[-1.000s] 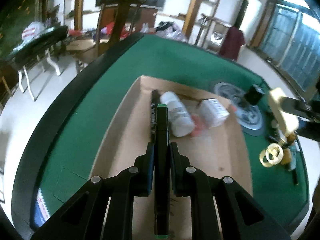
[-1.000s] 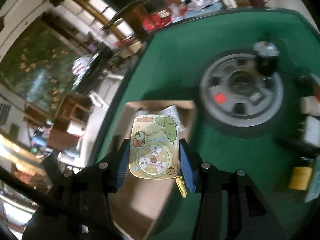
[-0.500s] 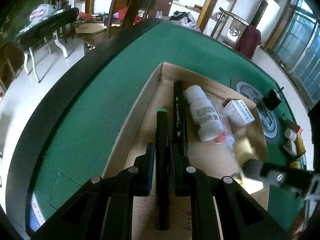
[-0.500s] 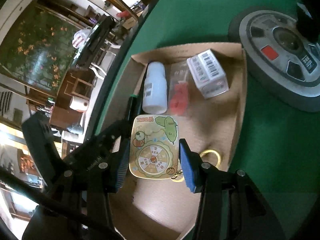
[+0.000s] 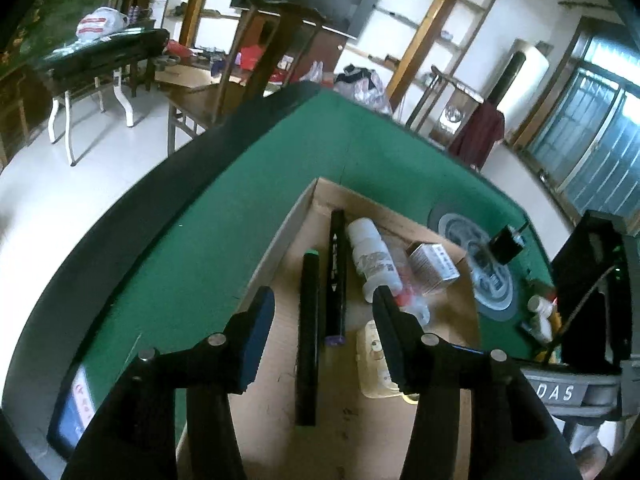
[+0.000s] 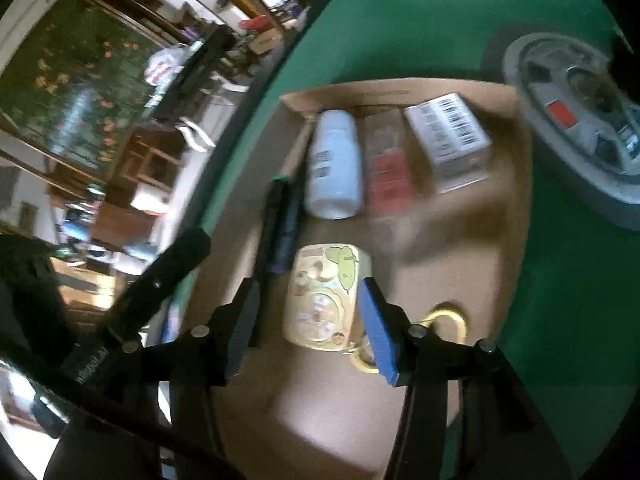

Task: Organize objects
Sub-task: 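Release the marker in the box with left tool while right tool drops the keychain tag there, then move both tools back over the pile of items, then grasp the cartoon snack bag with right tool while left tool grasps the yellow round container, then release the snack bag into the cardboard box with right tool while left tool releases the yellow container there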

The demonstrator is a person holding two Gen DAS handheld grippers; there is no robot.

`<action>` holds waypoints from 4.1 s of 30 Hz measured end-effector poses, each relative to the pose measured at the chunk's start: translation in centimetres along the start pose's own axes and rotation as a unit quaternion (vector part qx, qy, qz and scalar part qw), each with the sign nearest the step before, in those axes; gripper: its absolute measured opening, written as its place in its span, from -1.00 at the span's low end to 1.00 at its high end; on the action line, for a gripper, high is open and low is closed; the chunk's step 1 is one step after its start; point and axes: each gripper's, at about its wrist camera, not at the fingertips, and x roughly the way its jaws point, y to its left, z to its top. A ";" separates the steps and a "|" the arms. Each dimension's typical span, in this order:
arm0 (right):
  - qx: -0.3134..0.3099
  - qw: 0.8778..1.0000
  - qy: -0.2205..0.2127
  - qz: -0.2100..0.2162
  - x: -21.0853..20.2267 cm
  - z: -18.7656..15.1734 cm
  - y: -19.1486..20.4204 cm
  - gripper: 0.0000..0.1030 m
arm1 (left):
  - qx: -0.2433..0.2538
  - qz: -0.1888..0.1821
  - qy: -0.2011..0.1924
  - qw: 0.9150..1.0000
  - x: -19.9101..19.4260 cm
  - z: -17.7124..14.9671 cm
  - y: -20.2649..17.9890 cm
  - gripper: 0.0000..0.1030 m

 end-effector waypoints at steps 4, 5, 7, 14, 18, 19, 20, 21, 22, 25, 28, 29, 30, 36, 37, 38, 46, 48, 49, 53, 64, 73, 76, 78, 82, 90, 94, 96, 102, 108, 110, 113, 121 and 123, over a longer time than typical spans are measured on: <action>-0.021 0.999 -0.030 -0.007 -1.7 -0.1 0.7 0.00 | -0.013 -0.007 -0.007 1.000 -1.4 -0.3 0.0 -0.08; -0.029 0.999 -0.039 -0.013 -2.5 -0.3 0.7 0.01 | -0.012 -0.008 -0.007 1.000 -1.7 -0.5 -0.3 -0.02; -0.037 0.997 -0.056 -0.027 -4.2 -0.6 0.4 0.13 | -0.007 -0.012 -0.008 1.000 -2.3 -0.8 -1.0 0.03; -0.014 0.988 -0.124 -0.091 -11.9 -3.4 -4.9 0.13 | 0.022 -0.052 0.003 0.998 -3.0 -2.8 -5.8 0.03; 0.027 0.975 -0.172 -0.141 -17.5 -6.0 -10.0 0.16 | 0.062 -0.075 0.010 0.995 -2.9 -4.3 -9.8 0.07; 0.038 0.972 -0.180 -0.149 -18.3 -6.2 -10.7 0.18 | 0.070 -0.081 0.015 0.994 -2.7 -4.7 -10.7 0.08; 0.057 0.966 -0.194 -0.160 -19.8 -6.8 -12.6 0.18 | 0.079 -0.086 0.023 0.993 -2.3 -5.1 -11.6 0.08; 0.070 0.962 -0.204 -0.166 -21.1 -7.5 -14.1 0.18 | 0.092 -0.091 0.034 0.991 -1.8 -5.6 -12.9 0.08; 0.084 0.958 -0.214 -0.174 -22.6 -8.0 -15.6 0.18 | 0.101 -0.094 0.043 0.990 -1.3 -6.0 -13.8 0.08; 0.123 0.940 -0.253 -0.193 -25.6 -9.6 -19.3 0.19 | 0.124 -0.107 0.073 0.984 0.0 -7.7 -17.3 0.08; 0.142 0.931 -0.275 -0.195 -27.1 -10.1 -21.9 0.19 | 0.158 -0.111 0.087 0.977 0.9 -9.3 -20.8 0.08; 0.148 0.928 -0.280 -0.195 -27.2 -10.2 -22.7 0.18 | 0.170 -0.110 0.089 0.975 1.1 -9.8 -22.0 0.08; 0.152 0.927 -0.284 -0.193 -27.3 -10.2 -23.6 0.19 | 0.185 -0.112 0.093 0.972 1.7 -10.3 -23.5 0.07; 0.157 0.917 -0.317 -0.182 -27.7 -11.4 -26.1 0.19 | 0.264 -0.156 0.074 0.949 3.6 -12.0 -30.1 0.07; 0.155 0.916 -0.319 -0.186 -27.8 -11.5 -26.1 0.19 | 0.292 -0.162 0.064 0.941 4.0 -12.3 -31.2 0.07; 0.156 0.916 -0.319 -0.186 -27.8 -11.6 -26.3 0.19 | 0.324 -0.162 0.054 0.931 4.3 -12.7 -32.0 0.07; 0.172 0.917 -0.329 -0.148 -28.4 -11.6 -27.1 0.19 | 0.480 -0.169 0.092 0.856 8.3 -14.4 -36.2 0.07; 0.176 0.915 -0.334 -0.143 -28.5 -11.7 -27.2 0.19 | 0.489 -0.169 0.101 0.850 9.3 -14.4 -36.9 0.07; 0.179 0.914 -0.335 -0.141 -28.5 -11.7 -27.3 0.22 | 0.493 -0.168 0.103 0.847 9.7 -14.5 -37.2 0.07; 0.195 0.911 -0.338 -0.136 -28.6 -11.9 -27.9 0.26 | 0.523 -0.152 0.102 0.832 10.8 -15.3 -37.9 0.07; 0.206 0.913 -0.323 -0.143 -28.0 -11.6 -28.6 0.26 | 0.465 -0.141 0.103 0.868 10.3 -14.6 -37.3 -0.20; 0.198 0.919 -0.309 -0.145 -27.3 -11.4 -28.6 0.26 | 0.382 -0.152 0.076 0.909 4.1 -14.1 -34.1 -0.20; 0.178 0.923 -0.309 -0.147 -27.2 -11.4 -27.8 0.26 | 0.351 -0.150 0.063 0.922 2.2 -13.3 -32.4 -0.19; 0.151 0.926 -0.313 -0.147 -27.2 -11.3 -26.6 0.26 | 0.337 -0.145 0.049 0.929 0.8 -12.9 -31.2 -0.19; 0.100 0.940 -0.285 -0.159 -25.9 -11.0 -23.5 0.26 | 0.304 -0.142 0.035 0.941 -0.7 -11.6 -28.5 -0.19; 0.028 0.927 -0.185 -0.325 -20.4 -9.2 -20.5 0.25 | 0.252 -0.127 0.019 0.959 -2.4 -10.3 -23.1 -0.19; 0.014 0.925 -0.158 -0.347 -19.2 -8.9 -20.2 -0.09 | 0.228 -0.119 0.014 0.966 -2.6 -9.8 -20.8 -0.19; 0.026 0.932 -0.159 -0.326 -19.7 -9.2 -20.3 -0.13 | 0.217 -0.118 0.008 0.969 -3.1 -9.6 -19.4 -0.19; 0.048 0.951 -0.178 -0.249 -22.2 -10.7 -18.7 -0.15 | 0.193 -0.103 -0.011 0.976 -4.0 -8.6 -15.7 -0.19; 0.022 0.971 -0.181 -0.157 -22.6 -10.1 -13.5 -0.14 | 0.165 -0.048 -0.018 0.985 -4.1 -7.2 -10.6 -0.19; 0.006 0.976 -0.173 -0.130 -21.7 -9.4 -11.3 -0.14 | 0.161 -0.023 -0.016 0.987 -3.9 -6.6 -9.1 -0.19; -0.019 0.985 -0.150 -0.087 -19.2 -8.2 -7.6 -0.13 | 0.160 0.014 -0.011 0.987 -3.4 -5.6 -6.8 -0.19; -0.084 0.989 -0.095 -0.075 -9.8 -4.0 0.7 -0.13 | 0.161 0.064 0.022 0.985 0.1 -3.4 -3.3 -0.19; -0.089 0.988 -0.087 -0.087 -8.1 -3.1 1.5 -0.13 | 0.168 0.074 0.031 0.983 1.3 -3.1 -3.0 -0.19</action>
